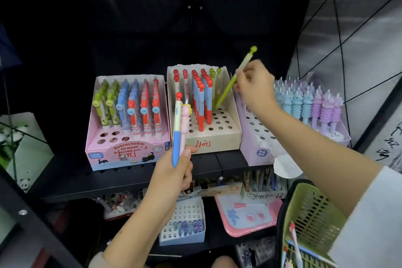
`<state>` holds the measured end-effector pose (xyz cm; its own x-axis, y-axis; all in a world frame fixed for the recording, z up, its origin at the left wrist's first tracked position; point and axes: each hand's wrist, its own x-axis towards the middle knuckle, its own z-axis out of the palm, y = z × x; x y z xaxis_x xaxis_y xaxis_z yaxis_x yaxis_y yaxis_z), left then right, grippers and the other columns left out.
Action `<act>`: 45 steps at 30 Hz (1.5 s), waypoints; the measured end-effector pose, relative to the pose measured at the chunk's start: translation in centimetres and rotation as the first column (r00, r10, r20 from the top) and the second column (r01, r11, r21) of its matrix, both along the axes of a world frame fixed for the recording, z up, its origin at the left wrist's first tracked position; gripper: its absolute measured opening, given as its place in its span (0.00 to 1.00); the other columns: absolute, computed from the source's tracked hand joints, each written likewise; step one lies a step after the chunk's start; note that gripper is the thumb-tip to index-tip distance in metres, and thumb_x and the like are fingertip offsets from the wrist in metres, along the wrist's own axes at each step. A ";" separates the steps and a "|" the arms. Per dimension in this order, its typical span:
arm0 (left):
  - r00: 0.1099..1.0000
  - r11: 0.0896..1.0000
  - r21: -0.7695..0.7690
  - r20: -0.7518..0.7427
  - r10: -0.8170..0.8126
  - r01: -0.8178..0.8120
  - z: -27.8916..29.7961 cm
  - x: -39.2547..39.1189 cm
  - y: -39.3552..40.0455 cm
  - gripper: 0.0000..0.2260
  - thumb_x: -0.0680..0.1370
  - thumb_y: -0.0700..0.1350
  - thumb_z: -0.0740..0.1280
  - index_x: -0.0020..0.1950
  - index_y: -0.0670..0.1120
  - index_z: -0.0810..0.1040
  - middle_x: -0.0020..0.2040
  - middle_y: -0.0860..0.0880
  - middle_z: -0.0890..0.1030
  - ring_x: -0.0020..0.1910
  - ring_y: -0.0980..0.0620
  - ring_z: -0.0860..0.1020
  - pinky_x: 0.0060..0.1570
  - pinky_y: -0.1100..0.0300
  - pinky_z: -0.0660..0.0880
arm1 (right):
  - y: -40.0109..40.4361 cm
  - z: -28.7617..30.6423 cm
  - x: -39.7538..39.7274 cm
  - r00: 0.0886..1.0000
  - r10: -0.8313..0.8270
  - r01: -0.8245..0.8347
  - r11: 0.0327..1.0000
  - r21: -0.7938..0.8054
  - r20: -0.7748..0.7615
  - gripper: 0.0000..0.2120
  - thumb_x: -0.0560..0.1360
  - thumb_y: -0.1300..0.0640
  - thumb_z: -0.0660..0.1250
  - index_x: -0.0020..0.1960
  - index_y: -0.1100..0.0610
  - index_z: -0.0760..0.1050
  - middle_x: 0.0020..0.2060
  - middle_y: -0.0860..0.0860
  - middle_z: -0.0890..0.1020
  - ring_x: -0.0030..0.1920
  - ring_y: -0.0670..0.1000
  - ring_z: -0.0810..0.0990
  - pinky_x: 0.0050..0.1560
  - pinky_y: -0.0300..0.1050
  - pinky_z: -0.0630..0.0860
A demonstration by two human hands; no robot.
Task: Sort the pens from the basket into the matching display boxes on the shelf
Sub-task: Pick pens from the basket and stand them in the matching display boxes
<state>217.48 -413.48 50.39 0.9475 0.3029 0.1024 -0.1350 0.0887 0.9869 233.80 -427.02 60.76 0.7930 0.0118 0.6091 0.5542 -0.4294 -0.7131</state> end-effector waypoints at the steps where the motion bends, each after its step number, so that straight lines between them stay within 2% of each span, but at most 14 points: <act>1: 1.000 1.000 -0.009 0.001 0.002 -0.002 0.0 0.1 0.1 0.09 0.81 0.47 0.58 0.50 0.45 0.76 0.25 0.55 0.64 0.22 0.58 0.59 0.22 0.67 0.59 | 0.4 -0.4 0.6 1.000 -0.009 0.011 0.995 -0.100 0.019 0.05 0.78 0.58 0.61 0.44 0.57 0.67 0.37 0.54 0.81 0.39 0.53 0.81 0.40 0.47 0.77; 4: 1.000 1.000 -0.024 0.006 0.010 -0.010 0.1 0.2 0.2 0.10 0.81 0.47 0.57 0.49 0.44 0.75 0.24 0.55 0.62 0.21 0.59 0.58 0.21 0.68 0.58 | 1.3 -1.0 1.8 0.997 -0.028 0.044 0.965 -0.259 0.066 0.06 0.79 0.57 0.60 0.45 0.59 0.68 0.37 0.56 0.81 0.36 0.53 0.79 0.31 0.37 0.70; 6: 1.000 0.999 -0.028 0.013 0.015 -0.015 0.1 0.2 0.5 0.12 0.81 0.48 0.56 0.49 0.44 0.75 0.25 0.55 0.62 0.21 0.58 0.58 0.20 0.67 0.58 | 1.5 -0.9 2.2 0.994 -0.051 0.079 0.950 -0.303 0.100 0.08 0.79 0.56 0.60 0.47 0.61 0.69 0.37 0.56 0.80 0.34 0.52 0.76 0.28 0.38 0.67; 11: 1.000 0.999 -0.042 0.007 0.011 -0.011 0.0 0.2 0.8 0.12 0.80 0.49 0.56 0.50 0.44 0.76 0.26 0.53 0.61 0.22 0.58 0.58 0.21 0.67 0.58 | 1.3 -0.3 2.8 0.994 -0.059 0.086 0.933 -0.350 0.089 0.09 0.79 0.56 0.59 0.50 0.63 0.70 0.36 0.57 0.78 0.34 0.55 0.75 0.34 0.43 0.70; 15: 1.000 0.999 -0.032 0.025 0.002 -0.001 0.1 0.3 0.7 0.09 0.80 0.49 0.56 0.54 0.49 0.74 0.27 0.54 0.61 0.22 0.59 0.58 0.21 0.68 0.59 | 1.6 0.1 2.8 0.992 -0.084 0.115 0.915 -0.388 0.097 0.10 0.80 0.56 0.58 0.51 0.64 0.70 0.36 0.57 0.76 0.35 0.56 0.75 0.35 0.45 0.71; 21: 1.000 1.000 -0.021 0.028 0.003 -0.003 0.2 0.0 0.9 0.08 0.80 0.50 0.57 0.54 0.50 0.71 0.27 0.54 0.63 0.23 0.58 0.58 0.21 0.67 0.59 | 1.9 -0.5 3.1 0.989 -0.101 0.140 0.891 -0.432 0.112 0.09 0.79 0.57 0.58 0.51 0.64 0.70 0.36 0.57 0.75 0.35 0.56 0.74 0.34 0.44 0.67; 26: 0.999 1.000 -0.003 0.035 0.030 -0.030 0.3 0.0 0.8 0.09 0.81 0.48 0.56 0.49 0.48 0.74 0.27 0.54 0.68 0.22 0.58 0.60 0.22 0.68 0.61 | 2.3 -1.2 3.7 0.980 -0.167 0.201 0.786 -0.584 0.112 0.12 0.76 0.55 0.63 0.51 0.63 0.77 0.55 0.61 0.73 0.57 0.60 0.70 0.49 0.46 0.66; 29: 0.999 1.000 0.002 0.047 0.023 -0.023 0.6 0.0 0.6 0.10 0.81 0.48 0.56 0.53 0.48 0.75 0.28 0.55 0.69 0.22 0.58 0.61 0.22 0.68 0.62 | 2.1 -1.4 3.8 0.971 -0.226 0.213 0.695 -0.686 0.073 0.15 0.77 0.51 0.61 0.52 0.61 0.79 0.58 0.60 0.72 0.60 0.60 0.67 0.56 0.47 0.65; 33: 0.998 1.000 0.007 0.065 0.004 -0.005 0.8 0.1 0.1 0.11 0.80 0.49 0.56 0.54 0.47 0.75 0.27 0.55 0.70 0.22 0.58 0.62 0.22 0.68 0.62 | 1.4 -1.4 1.8 0.984 -0.160 0.177 0.863 -0.473 0.076 0.12 0.76 0.55 0.63 0.52 0.61 0.78 0.56 0.57 0.74 0.54 0.55 0.72 0.47 0.38 0.62; 36: 0.997 1.000 0.017 0.070 -0.013 0.012 0.8 0.5 -0.5 0.12 0.81 0.48 0.56 0.54 0.43 0.73 0.27 0.56 0.70 0.22 0.57 0.61 0.22 0.68 0.61 | 0.9 -1.4 -1.6 0.990 0.125 -0.135 0.975 -0.178 -0.069 0.07 0.78 0.57 0.61 0.50 0.57 0.77 0.44 0.50 0.80 0.40 0.40 0.75 0.38 0.28 0.66; 38: 0.997 0.999 0.017 0.077 -0.030 0.029 0.9 0.9 -1.0 0.11 0.81 0.49 0.56 0.53 0.43 0.73 0.28 0.56 0.70 0.22 0.57 0.61 0.22 0.68 0.61 | 0.4 -1.5 -4.3 0.904 0.361 -0.372 0.928 -0.007 -0.230 0.07 0.79 0.54 0.60 0.46 0.53 0.76 0.35 0.44 0.81 0.33 0.36 0.76 0.34 0.28 0.71; 40: 0.995 0.999 0.015 0.089 -0.050 0.049 1.0 1.3 -1.8 0.10 0.81 0.49 0.57 0.49 0.50 0.76 0.28 0.55 0.70 0.22 0.57 0.61 0.22 0.68 0.61 | -0.2 -1.8 -6.2 0.801 0.489 -0.493 0.866 0.083 -0.345 0.07 0.78 0.53 0.62 0.44 0.51 0.76 0.31 0.43 0.81 0.31 0.37 0.77 0.33 0.32 0.74; 42: 0.994 0.997 0.015 0.079 -0.077 0.076 1.1 1.7 -2.6 0.10 0.81 0.50 0.57 0.46 0.55 0.77 0.28 0.55 0.70 0.22 0.57 0.61 0.22 0.68 0.61 | -0.8 -2.1 -7.1 0.752 0.536 -0.530 0.838 0.130 -0.385 0.05 0.77 0.55 0.64 0.45 0.52 0.76 0.31 0.44 0.81 0.31 0.40 0.78 0.33 0.33 0.74; 45: 0.994 0.994 0.017 0.037 -0.107 0.106 1.1 2.2 -3.6 0.09 0.81 0.50 0.57 0.52 0.51 0.77 0.28 0.54 0.72 0.21 0.57 0.62 0.22 0.67 0.62 | -1.9 -1.7 -6.8 0.789 0.494 -0.467 0.868 0.166 -0.364 0.04 0.77 0.57 0.63 0.47 0.55 0.76 0.32 0.45 0.80 0.32 0.41 0.78 0.34 0.34 0.75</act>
